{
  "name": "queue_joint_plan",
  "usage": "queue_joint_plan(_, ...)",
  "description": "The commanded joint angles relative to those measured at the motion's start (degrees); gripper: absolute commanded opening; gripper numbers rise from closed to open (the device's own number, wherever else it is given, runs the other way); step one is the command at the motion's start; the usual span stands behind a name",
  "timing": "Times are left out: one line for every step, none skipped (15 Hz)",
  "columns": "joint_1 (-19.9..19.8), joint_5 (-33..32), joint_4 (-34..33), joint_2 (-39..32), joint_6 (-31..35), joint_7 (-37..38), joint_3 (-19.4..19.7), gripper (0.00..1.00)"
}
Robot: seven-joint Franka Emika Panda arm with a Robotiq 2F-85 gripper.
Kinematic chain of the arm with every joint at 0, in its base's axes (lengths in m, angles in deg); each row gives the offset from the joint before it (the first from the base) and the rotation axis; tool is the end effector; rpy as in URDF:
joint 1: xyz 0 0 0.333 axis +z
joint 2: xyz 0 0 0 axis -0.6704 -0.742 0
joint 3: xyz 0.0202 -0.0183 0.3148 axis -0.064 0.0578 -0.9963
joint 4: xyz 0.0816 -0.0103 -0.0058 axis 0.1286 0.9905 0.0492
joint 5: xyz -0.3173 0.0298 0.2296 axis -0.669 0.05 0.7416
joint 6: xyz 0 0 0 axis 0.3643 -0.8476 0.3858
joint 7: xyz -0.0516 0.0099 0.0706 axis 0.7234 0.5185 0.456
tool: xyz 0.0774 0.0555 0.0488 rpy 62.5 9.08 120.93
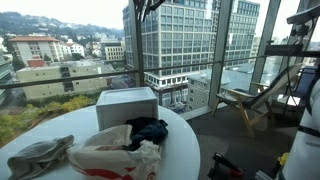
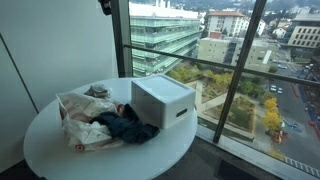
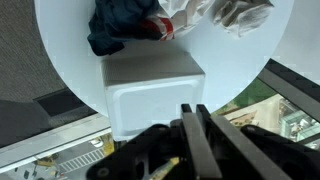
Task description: Put the blue and pink shirts on the basket
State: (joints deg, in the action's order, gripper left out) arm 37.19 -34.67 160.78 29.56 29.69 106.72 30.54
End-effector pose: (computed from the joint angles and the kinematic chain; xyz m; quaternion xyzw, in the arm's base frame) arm 0.4506 0.0075 0.6716 -0.9378 0.2850 -0.1829 0.0765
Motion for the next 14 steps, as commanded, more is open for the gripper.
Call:
queue_joint_plan(-0.4,-4.6,6.1,0.5,-1.8,-0.4,-1.9,0.39)
queue_joint_plan(-0.7,-7.6,8.7,0.1,-1.8,-0.6,-2.6,0.47)
queue_joint_plan(-0.7,-9.8,11.0,-0.5,-1.3,-0.7,-2.9,0.54)
queue_joint_plan(-0.8,-12.0,13.7,-1.3,0.5,-0.7,-3.0,0.61)
queue_joint_plan(-0.4,-13.0,16.0,-2.3,1.8,-2.0,-2.5,0.69)
queue_joint_plan(-0.4,-14.5,18.7,-3.4,4.5,-2.4,-2.1,0.77)
queue_joint_plan(-0.8,-16.2,21.2,-4.7,7.8,-1.5,-2.0,0.85)
queue_joint_plan(-1.1,-17.5,23.5,-6.4,11.4,-1.0,-1.7,0.92)
queue_joint_plan(-1.2,-18.0,25.7,-8.3,15.9,-0.5,-1.1,0.98)
queue_joint_plan(-1.7,-18.5,27.8,-10.8,20.7,0.0,-0.5,1.00)
queue_joint_plan(-2.4,-20.4,29.1,-13.1,25.3,1.1,-0.3,1.00)
queue_joint_plan(-2.9,-21.1,30.2,-16.2,30.0,1.6,0.5,1.00)
queue_joint_plan(-3.2,-21.3,30.6,-18.9,33.5,1.9,1.1,1.00)
queue_joint_plan(-3.4,-22.4,30.8,-21.9,37.1,2.8,1.6,1.00)
